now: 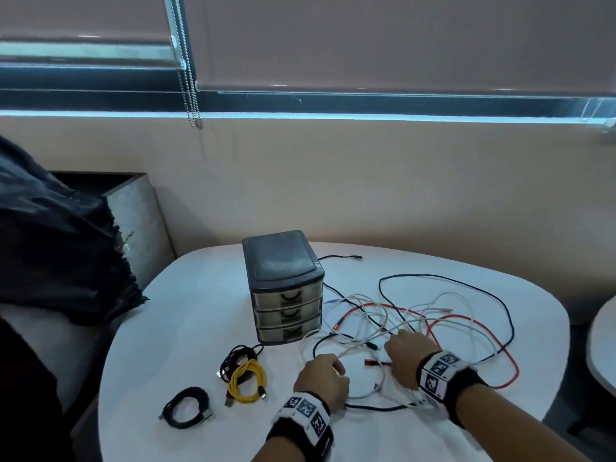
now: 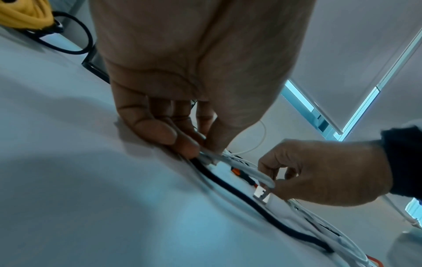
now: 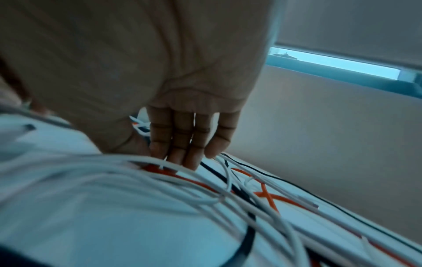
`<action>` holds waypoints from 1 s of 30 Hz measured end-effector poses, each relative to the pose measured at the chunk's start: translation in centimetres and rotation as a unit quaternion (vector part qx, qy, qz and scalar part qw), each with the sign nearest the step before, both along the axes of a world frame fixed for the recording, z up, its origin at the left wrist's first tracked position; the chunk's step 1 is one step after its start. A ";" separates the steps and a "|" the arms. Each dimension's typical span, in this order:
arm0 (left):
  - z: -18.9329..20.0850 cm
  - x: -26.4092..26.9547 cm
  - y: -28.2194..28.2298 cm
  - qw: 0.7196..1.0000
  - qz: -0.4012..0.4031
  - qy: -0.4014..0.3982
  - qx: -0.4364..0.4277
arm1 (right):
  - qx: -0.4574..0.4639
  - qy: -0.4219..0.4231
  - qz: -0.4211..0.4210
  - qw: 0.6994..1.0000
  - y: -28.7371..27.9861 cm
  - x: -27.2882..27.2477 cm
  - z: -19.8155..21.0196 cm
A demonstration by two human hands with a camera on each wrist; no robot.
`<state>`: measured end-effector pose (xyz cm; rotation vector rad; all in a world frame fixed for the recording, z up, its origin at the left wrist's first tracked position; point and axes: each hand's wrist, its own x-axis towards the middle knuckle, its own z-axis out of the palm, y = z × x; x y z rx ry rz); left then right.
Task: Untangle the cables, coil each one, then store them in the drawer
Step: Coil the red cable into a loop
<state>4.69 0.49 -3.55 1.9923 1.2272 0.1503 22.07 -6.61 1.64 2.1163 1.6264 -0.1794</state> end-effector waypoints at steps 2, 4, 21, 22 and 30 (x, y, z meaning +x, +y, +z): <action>0.1 -0.4 0.0 1.000 -0.004 -0.002 -0.005 | -0.016 -0.008 0.018 1.000 0.0 -0.4 0.1; 0.2 -0.6 -0.2 1.000 -0.006 -0.001 -0.010 | -0.033 -0.015 0.036 0.999 0.2 -0.8 0.6; 7.4 0.9 -0.4 0.962 -0.034 -0.229 0.144 | 0.291 0.185 0.093 0.934 0.8 -2.2 10.6; 7.7 0.8 -0.2 0.958 -0.025 -0.255 0.128 | 0.306 0.195 0.092 0.927 0.8 -2.0 11.1; 11.3 -3.4 1.3 0.957 -0.081 -0.177 0.213 | 0.197 -0.035 0.014 0.980 0.5 0.4 12.7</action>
